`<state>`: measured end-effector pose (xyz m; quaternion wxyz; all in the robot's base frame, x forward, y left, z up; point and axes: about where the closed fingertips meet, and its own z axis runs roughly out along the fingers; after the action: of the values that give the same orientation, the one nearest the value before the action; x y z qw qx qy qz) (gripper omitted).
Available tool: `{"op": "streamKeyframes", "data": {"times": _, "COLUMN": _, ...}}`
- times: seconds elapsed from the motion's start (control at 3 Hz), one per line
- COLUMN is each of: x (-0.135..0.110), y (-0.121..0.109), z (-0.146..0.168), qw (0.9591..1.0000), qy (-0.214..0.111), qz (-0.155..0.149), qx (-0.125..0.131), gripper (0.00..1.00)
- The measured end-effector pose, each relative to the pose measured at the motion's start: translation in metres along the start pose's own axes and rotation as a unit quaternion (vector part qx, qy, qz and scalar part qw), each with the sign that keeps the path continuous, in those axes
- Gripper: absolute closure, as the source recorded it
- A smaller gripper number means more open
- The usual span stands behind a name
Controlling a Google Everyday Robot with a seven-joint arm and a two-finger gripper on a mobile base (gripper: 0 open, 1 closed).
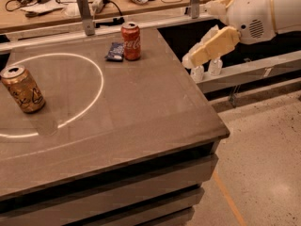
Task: Pick rxbar blueberry
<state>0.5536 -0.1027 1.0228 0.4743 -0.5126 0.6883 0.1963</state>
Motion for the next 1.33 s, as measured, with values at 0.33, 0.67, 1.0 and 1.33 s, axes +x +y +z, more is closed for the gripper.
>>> {"op": "streamKeyframes", "data": {"times": 0.33, "x": 0.024, "y": -0.017, "z": 0.036, "qw": 0.9991, "qy": 0.008, "qz": 0.042, "qx": -0.004, "gripper": 0.00}}
{"op": "streamKeyframes", "data": {"times": 0.67, "x": 0.042, "y": -0.030, "z": 0.052, "qw": 0.9982, "qy": 0.019, "qz": 0.056, "qx": -0.008, "gripper": 0.00}}
{"op": "streamKeyframes", "data": {"times": 1.0, "x": 0.043, "y": -0.030, "z": 0.053, "qw": 0.9981, "qy": 0.020, "qz": 0.057, "qx": -0.009, "gripper": 0.00}}
{"op": "streamKeyframes", "data": {"times": 1.33, "x": 0.056, "y": -0.026, "z": 0.069, "qw": 0.9976, "qy": 0.023, "qz": 0.065, "qx": -0.005, "gripper": 0.00}}
